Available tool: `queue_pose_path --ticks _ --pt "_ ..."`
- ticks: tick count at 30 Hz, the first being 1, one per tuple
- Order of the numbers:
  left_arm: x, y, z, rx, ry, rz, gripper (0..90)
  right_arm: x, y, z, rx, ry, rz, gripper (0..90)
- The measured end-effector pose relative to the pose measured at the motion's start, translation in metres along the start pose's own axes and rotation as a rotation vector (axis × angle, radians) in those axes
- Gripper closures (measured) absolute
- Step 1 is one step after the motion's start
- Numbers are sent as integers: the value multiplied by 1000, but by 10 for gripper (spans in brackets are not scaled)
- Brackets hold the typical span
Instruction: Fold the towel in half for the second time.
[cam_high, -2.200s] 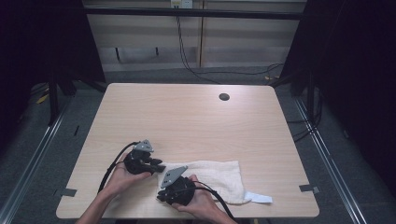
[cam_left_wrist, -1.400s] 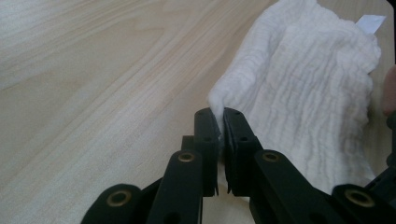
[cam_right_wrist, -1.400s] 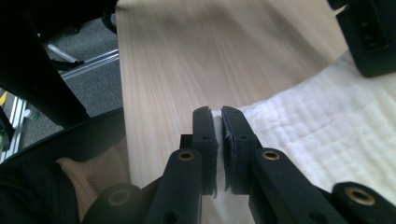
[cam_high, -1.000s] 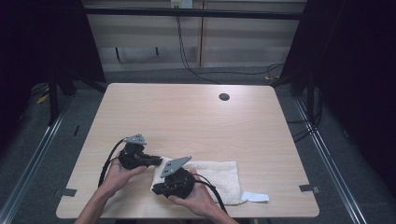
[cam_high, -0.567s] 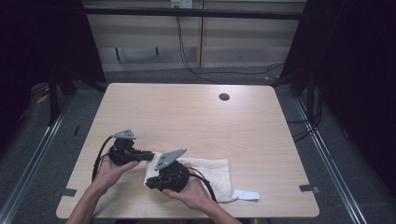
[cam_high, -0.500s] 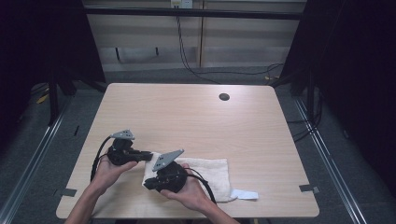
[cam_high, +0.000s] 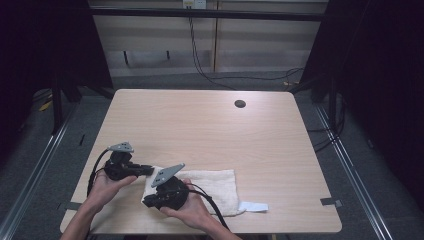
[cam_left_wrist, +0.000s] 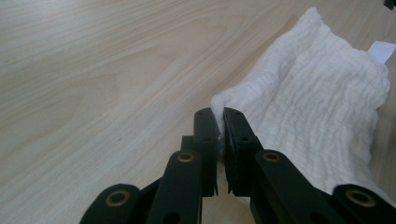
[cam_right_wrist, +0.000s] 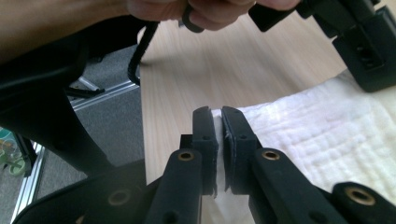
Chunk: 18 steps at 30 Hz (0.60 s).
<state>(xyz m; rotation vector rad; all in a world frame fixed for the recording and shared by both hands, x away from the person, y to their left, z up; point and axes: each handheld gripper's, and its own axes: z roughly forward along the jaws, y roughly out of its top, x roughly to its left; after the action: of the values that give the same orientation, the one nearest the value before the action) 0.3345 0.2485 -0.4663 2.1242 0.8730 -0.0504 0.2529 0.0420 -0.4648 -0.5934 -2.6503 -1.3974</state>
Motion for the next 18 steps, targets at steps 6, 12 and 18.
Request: queue_pose_path --ticks 6,12,18 --pt "-2 7 -13 -16 13 2 847 6 9 -1 -33 -10 -14 850" --pt "-3 8 -4 -32 -10 -7 846 7 5 -10 -78 -35 0 851" --pt "-12 20 4 -37 -25 14 845 8 2 -31 -111 -57 10 852"
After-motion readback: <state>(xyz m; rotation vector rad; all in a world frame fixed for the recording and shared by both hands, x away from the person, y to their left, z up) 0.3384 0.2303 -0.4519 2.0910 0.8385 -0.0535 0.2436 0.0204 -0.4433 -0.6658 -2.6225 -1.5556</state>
